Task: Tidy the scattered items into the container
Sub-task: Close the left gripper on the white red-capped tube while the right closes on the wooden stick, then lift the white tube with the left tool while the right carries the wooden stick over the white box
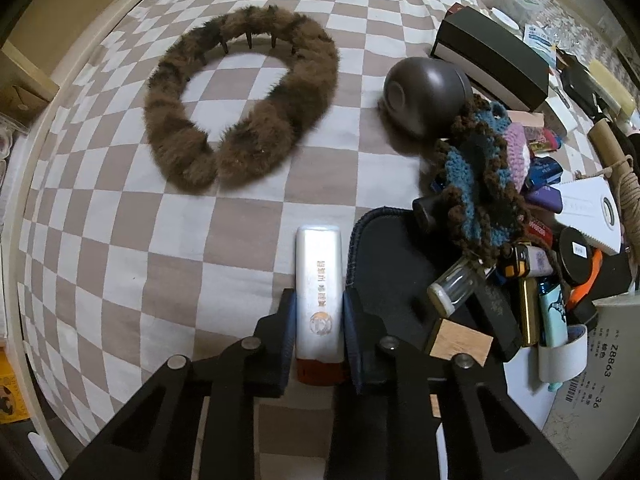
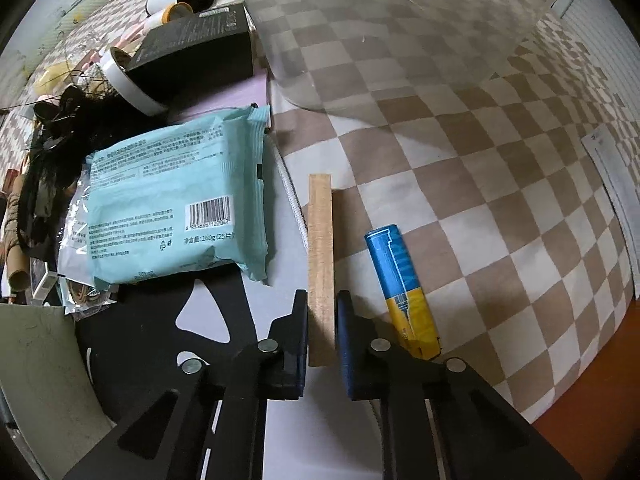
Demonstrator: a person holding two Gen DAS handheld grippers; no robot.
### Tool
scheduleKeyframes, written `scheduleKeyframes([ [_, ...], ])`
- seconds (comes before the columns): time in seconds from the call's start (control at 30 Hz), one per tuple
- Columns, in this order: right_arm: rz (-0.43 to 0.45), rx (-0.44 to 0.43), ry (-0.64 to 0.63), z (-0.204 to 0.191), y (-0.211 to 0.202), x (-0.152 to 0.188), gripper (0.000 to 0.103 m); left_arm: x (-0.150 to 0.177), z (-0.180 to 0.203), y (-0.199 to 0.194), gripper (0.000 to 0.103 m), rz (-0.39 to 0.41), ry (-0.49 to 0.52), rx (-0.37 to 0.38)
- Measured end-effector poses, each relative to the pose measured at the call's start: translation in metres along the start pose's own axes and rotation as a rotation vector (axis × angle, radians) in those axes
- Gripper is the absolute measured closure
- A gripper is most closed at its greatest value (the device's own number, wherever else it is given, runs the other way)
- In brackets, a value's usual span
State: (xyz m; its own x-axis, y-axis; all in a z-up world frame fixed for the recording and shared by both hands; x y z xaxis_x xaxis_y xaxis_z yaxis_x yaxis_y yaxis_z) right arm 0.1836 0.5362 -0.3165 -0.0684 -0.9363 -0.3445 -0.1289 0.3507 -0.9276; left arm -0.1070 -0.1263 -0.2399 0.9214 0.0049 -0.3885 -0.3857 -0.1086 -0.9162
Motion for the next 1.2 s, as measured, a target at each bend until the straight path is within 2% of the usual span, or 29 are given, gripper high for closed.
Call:
scheduleKeyframes([
  [0.33, 0.040, -0.065, 0.022, -0.004, -0.009, -0.011, 0.090, 0.012, 0.021, -0.011, 0.080, -0.004, 0.011, -0.015],
  [0.43, 0.062, -0.093, 0.042, -0.001, -0.029, 0.006, 0.090, 0.013, 0.025, -0.019, 0.080, 0.012, -0.002, -0.016],
  [0.5, 0.076, -0.117, 0.060, -0.001, -0.037, 0.000, 0.090, 0.013, 0.029, -0.026, 0.080, 0.029, -0.013, -0.011],
  [0.57, 0.084, -0.136, 0.073, -0.009, -0.024, -0.010, 0.090, 0.013, 0.034, -0.034, 0.080, 0.049, -0.013, -0.014],
  [0.6, 0.089, -0.143, 0.076, -0.008, -0.030, -0.006, 0.090, 0.012, 0.038, -0.039, 0.080, 0.063, 0.001, -0.033],
  [0.63, 0.094, -0.151, 0.080, 0.004, -0.053, 0.013, 0.090, 0.007, 0.033, -0.043, 0.080, 0.080, 0.015, -0.047],
  [0.67, 0.100, -0.161, 0.086, 0.019, -0.081, 0.036, 0.090, -0.006, 0.015, -0.044, 0.080, 0.103, 0.028, -0.052],
  [0.7, 0.108, -0.174, 0.094, 0.018, -0.084, 0.035, 0.090, -0.023, -0.006, -0.042, 0.080, 0.123, 0.032, -0.049],
  [0.77, 0.127, -0.197, 0.110, 0.019, -0.093, 0.034, 0.090, -0.061, -0.050, -0.030, 0.080, 0.157, 0.012, -0.021],
  [0.9, 0.170, -0.266, 0.149, 0.020, -0.121, 0.037, 0.090, -0.041, -0.035, -0.080, 0.080, 0.222, 0.009, 0.025],
  [0.97, 0.187, -0.324, 0.174, 0.011, -0.130, 0.034, 0.090, -0.048, -0.034, -0.084, 0.080, 0.255, 0.000, 0.056],
  [1.2, 0.246, -0.472, 0.123, -0.041, -0.160, 0.020, 0.090, -0.050, -0.011, -0.130, 0.080, 0.368, -0.020, 0.162],
])
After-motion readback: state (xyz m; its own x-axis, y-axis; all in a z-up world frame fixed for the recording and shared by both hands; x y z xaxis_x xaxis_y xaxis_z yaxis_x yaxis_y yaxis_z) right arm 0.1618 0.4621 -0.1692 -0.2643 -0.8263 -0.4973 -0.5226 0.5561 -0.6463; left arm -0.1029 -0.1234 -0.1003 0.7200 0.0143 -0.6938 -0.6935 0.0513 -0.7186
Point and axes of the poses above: each gripper's, at about its wrist camera, not at the fingertips, and y roughly the way its jaws point, z to its right, x to its underside, the point moved 3 cm from there along y, roughly the way its jaws point, and after that the axes turned 12 degrees about z, right-handed, at the moved point
